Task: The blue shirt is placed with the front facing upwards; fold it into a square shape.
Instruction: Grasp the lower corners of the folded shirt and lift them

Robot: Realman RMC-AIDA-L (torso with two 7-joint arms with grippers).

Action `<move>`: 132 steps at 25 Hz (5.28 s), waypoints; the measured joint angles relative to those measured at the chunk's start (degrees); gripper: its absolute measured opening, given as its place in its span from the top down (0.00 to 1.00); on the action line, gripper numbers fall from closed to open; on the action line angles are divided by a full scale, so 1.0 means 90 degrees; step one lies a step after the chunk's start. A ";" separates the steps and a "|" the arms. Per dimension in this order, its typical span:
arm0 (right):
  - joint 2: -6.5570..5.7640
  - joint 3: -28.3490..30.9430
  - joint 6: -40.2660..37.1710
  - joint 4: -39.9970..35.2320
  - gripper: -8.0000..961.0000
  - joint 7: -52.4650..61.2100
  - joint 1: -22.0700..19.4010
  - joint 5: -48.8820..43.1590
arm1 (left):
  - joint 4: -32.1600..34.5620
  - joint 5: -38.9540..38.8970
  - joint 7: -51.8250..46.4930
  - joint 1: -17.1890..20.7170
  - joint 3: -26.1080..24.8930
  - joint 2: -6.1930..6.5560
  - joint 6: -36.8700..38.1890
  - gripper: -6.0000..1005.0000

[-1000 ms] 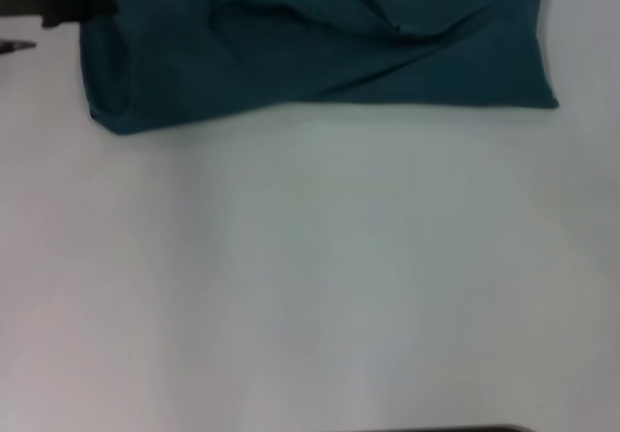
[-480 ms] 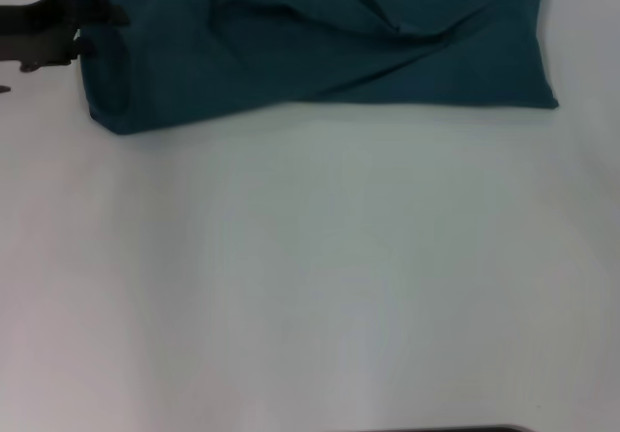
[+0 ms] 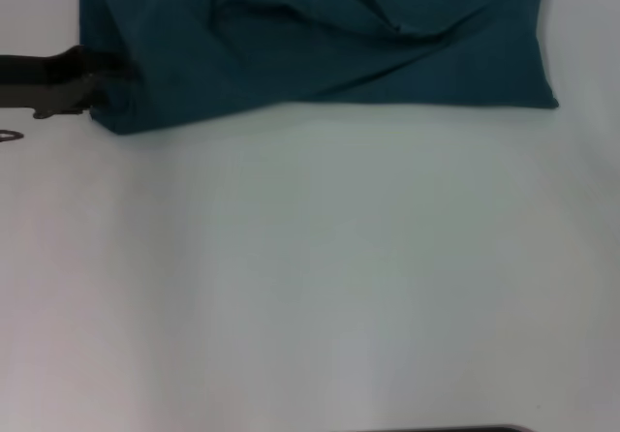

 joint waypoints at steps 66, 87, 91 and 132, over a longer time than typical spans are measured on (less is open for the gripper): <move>-0.0566 -0.1060 0.1320 0.0131 0.14 0.3216 0.2353 -0.3604 | -0.0316 0.0430 -0.0203 -0.0572 0.0649 -0.0316 -0.0494 0.99; -0.0215 -0.1599 0.2421 0.1520 0.14 0.2871 0.2856 -0.4027 | -0.0535 0.0431 -0.0244 -0.0504 0.0388 -0.0315 -0.0103 0.99; -0.0169 -0.1633 0.2640 0.1609 0.14 0.2841 0.2881 -0.4040 | -0.0534 0.0431 -0.0237 -0.0471 0.0389 -0.0327 -0.0093 0.99; -0.0176 -0.1826 0.2327 0.1266 0.80 0.2905 0.2881 -0.3817 | -0.0592 0.0465 -0.0233 -0.0509 0.0388 -0.0156 0.0377 0.99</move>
